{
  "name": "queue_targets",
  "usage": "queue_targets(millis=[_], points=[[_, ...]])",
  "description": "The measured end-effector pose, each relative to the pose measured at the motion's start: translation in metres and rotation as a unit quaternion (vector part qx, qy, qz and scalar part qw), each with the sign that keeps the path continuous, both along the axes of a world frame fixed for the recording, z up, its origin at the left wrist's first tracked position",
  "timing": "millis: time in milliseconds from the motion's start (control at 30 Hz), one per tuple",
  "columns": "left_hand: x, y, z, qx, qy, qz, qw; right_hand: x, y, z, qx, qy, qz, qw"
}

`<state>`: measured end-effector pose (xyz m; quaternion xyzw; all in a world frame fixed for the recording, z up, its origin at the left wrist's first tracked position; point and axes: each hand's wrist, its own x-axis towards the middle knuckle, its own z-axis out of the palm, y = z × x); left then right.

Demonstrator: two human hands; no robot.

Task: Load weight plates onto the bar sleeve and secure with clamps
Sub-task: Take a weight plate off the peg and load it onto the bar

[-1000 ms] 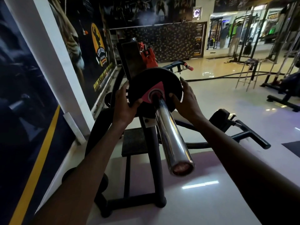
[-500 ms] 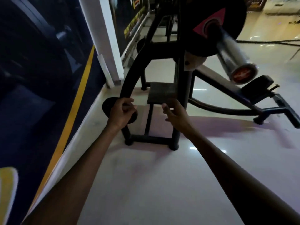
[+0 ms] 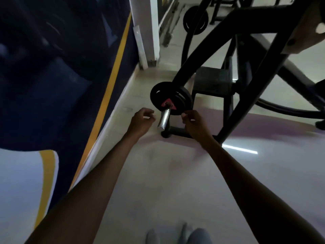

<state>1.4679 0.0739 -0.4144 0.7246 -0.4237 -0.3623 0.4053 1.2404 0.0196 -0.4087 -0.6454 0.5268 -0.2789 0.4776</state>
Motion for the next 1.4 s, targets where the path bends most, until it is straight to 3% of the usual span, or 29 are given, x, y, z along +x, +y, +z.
queue_targets(millis=[433, 633, 933, 1167, 1400], points=[[0.073, -0.177, -0.103, 0.088, -0.023, -0.037, 0.995, 0.061, -0.168, -0.116, 0.059, 0.06, -0.059, 0.995], [0.093, -0.252, -0.159, 0.11, -0.041, -0.051, 0.992, 0.077, -0.23, -0.19, 0.036, 0.095, -0.091, 0.991], [0.103, -0.275, -0.223, 0.114, -0.014, -0.095, 0.989, 0.079, -0.24, -0.244, -0.013, 0.043, -0.133, 0.99], [0.11, -0.281, -0.232, 0.06, -0.005, -0.088, 0.994, 0.088, -0.236, -0.253, -0.029, -0.009, -0.155, 0.987], [0.131, -0.232, -0.239, 0.083, -0.107, -0.185, 0.973, 0.076, -0.198, -0.265, -0.027, 0.029, -0.078, 0.996]])
